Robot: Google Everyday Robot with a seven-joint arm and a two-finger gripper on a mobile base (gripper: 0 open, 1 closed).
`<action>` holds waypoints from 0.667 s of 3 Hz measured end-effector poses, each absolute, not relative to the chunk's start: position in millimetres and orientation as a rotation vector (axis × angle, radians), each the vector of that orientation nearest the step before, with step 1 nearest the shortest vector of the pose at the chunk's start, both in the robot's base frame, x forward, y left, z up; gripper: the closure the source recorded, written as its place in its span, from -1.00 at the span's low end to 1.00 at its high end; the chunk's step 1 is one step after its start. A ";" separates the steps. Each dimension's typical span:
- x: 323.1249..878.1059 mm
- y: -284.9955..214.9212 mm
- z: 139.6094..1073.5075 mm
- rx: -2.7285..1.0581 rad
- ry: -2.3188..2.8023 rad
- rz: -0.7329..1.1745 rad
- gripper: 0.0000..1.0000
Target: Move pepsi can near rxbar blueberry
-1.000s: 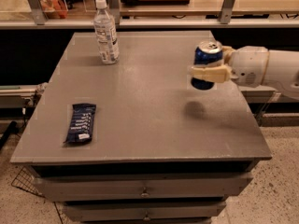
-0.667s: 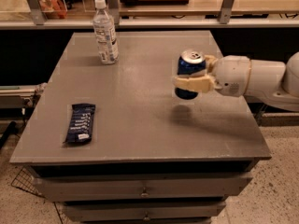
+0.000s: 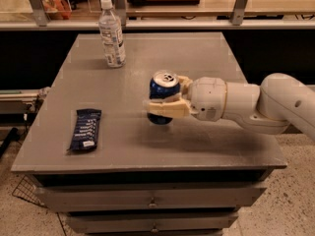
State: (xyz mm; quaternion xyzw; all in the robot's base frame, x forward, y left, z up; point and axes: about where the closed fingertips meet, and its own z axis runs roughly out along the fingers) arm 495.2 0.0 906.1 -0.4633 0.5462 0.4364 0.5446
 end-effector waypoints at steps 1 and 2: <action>482.5 50.6 898.0 -1.130 1.223 1.132 1.00; 478.4 69.7 890.9 -1.145 1.202 1.166 1.00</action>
Offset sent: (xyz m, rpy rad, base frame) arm -0.0194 0.0869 -0.0253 0.0754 0.0119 0.1582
